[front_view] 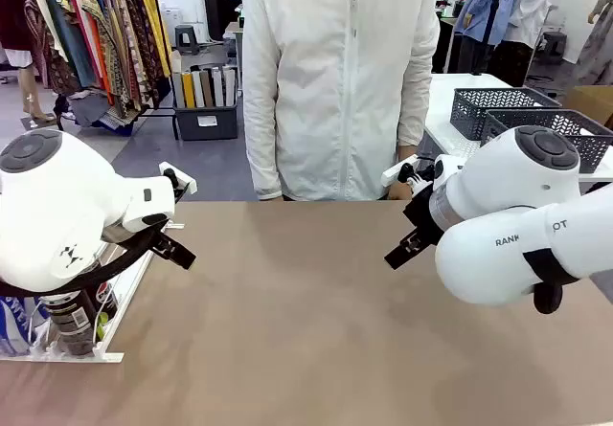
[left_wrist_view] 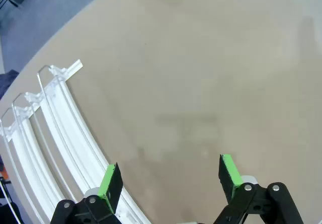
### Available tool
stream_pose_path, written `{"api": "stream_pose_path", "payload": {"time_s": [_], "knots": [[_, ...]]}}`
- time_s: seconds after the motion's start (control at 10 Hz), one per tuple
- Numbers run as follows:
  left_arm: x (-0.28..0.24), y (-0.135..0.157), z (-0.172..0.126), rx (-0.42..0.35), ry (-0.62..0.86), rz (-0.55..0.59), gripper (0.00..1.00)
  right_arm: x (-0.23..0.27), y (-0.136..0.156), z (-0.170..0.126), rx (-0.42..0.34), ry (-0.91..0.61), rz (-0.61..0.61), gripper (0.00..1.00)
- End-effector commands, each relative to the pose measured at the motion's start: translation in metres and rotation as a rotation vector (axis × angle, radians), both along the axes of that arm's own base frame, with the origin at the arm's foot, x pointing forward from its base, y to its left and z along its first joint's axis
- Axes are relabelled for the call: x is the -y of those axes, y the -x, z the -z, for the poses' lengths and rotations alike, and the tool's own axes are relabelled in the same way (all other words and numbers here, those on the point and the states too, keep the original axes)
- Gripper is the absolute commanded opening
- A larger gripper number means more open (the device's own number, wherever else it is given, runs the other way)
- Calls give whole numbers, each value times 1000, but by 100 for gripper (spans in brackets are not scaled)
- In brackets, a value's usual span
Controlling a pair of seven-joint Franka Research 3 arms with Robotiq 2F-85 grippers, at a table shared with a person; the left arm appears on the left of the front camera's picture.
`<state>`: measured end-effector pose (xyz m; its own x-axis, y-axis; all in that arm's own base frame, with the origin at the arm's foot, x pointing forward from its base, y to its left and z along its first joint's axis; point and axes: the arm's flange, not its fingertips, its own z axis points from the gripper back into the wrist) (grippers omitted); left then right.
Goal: Retrieve and store the cans from the dispenser.
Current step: Pick up one can from the Automatic Can Dispenser and place it in the middle of the table.
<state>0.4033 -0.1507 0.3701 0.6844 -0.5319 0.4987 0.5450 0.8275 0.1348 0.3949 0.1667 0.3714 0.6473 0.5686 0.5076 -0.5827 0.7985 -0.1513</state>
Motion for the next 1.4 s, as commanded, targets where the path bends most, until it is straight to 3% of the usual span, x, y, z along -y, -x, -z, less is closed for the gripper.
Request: {"api": "stream_pose_path", "payload": {"time_s": [0.0, 1.3], "knots": [[0, 0, 0, 1, 0, 0, 100, 0, 0, 0, 0, 0, 0, 100], [0, 0, 0, 1, 0, 0, 100, 0, 0, 0, 0, 0, 0, 100]]}}
